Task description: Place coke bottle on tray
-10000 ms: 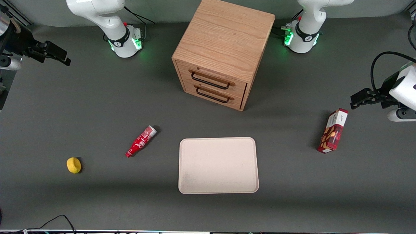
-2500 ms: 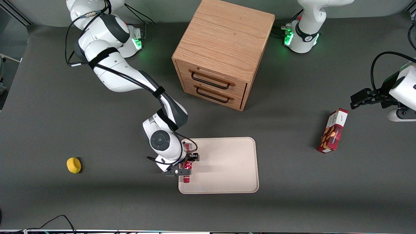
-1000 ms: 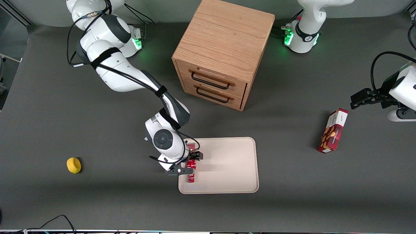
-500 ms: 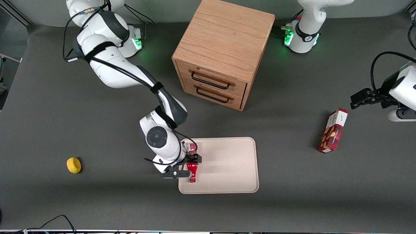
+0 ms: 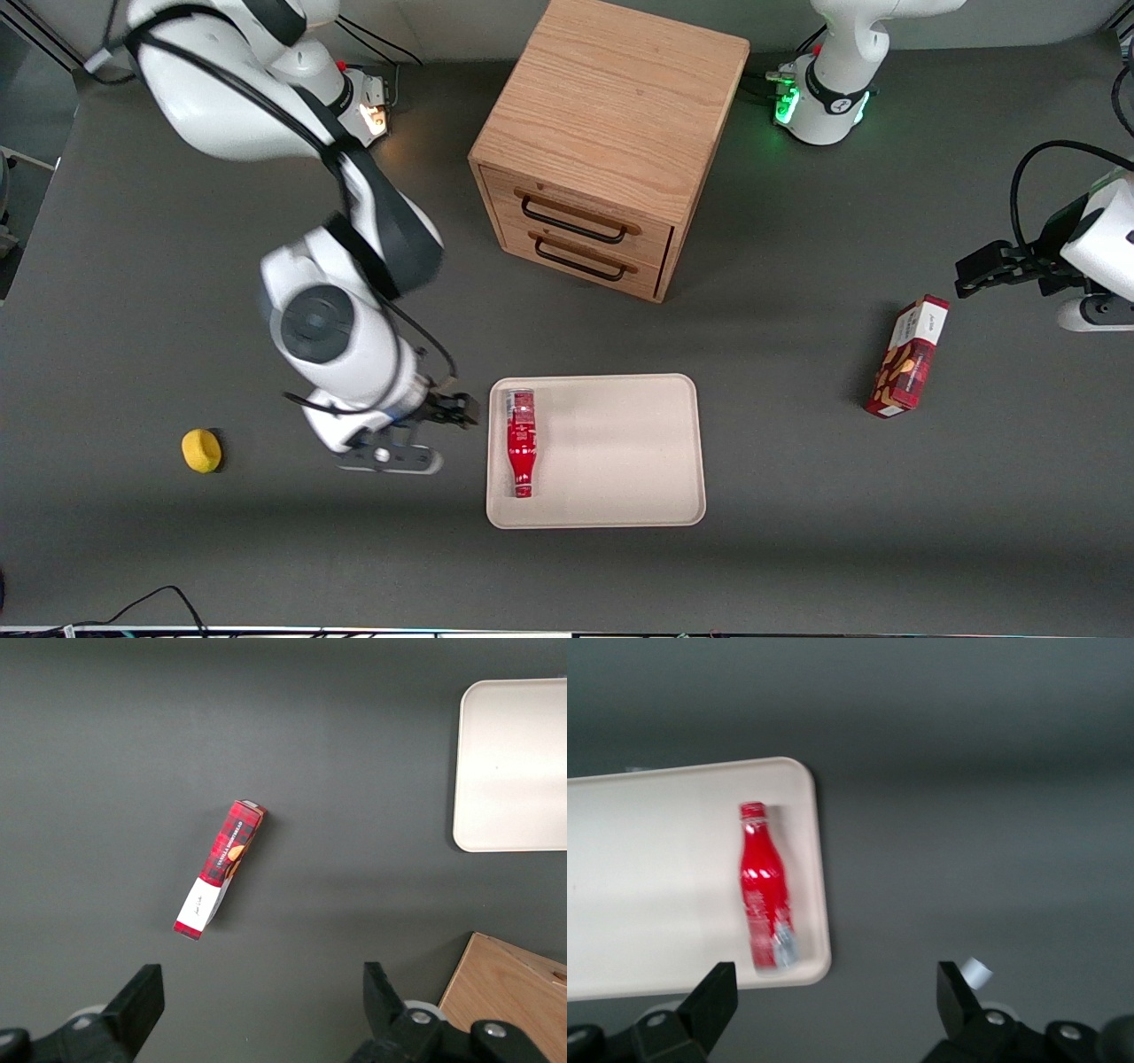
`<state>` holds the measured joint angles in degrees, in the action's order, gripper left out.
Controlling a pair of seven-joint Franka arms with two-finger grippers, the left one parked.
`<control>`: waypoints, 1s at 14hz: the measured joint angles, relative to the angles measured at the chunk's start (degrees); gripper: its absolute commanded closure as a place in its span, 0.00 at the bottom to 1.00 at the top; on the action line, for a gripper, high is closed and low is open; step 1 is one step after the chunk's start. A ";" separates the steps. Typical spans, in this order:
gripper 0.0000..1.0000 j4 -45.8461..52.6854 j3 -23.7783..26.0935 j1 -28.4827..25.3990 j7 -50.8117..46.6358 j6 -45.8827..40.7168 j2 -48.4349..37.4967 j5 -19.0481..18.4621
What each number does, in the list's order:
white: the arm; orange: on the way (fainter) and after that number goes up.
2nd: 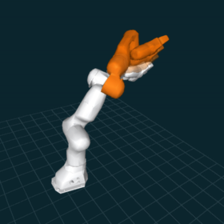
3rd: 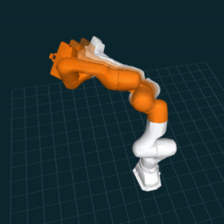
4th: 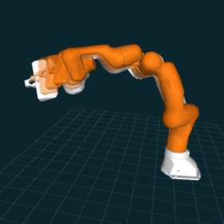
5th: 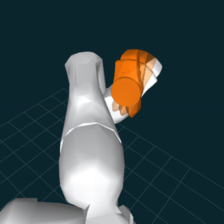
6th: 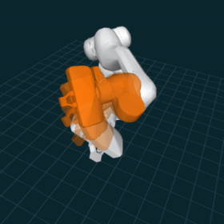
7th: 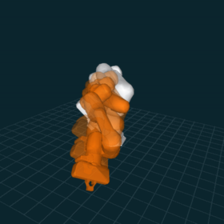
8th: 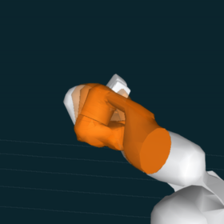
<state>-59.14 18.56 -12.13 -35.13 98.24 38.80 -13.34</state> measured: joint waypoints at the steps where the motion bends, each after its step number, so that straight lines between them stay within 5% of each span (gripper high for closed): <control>1: 0.00 -0.05 -0.13 0.93 0.05 -4.84 -3.45 0.54; 6: 0.00 -2.44 -4.72 1.63 2.94 -26.30 -20.02 1.61; 10: 0.00 -18.56 -14.81 1.20 4.22 -25.40 -37.86 10.11; 14: 0.00 -38.71 -23.37 1.38 8.30 -17.43 -53.39 12.04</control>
<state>-97.85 -4.81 -10.74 -26.83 80.81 -14.60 -1.30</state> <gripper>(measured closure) 0.000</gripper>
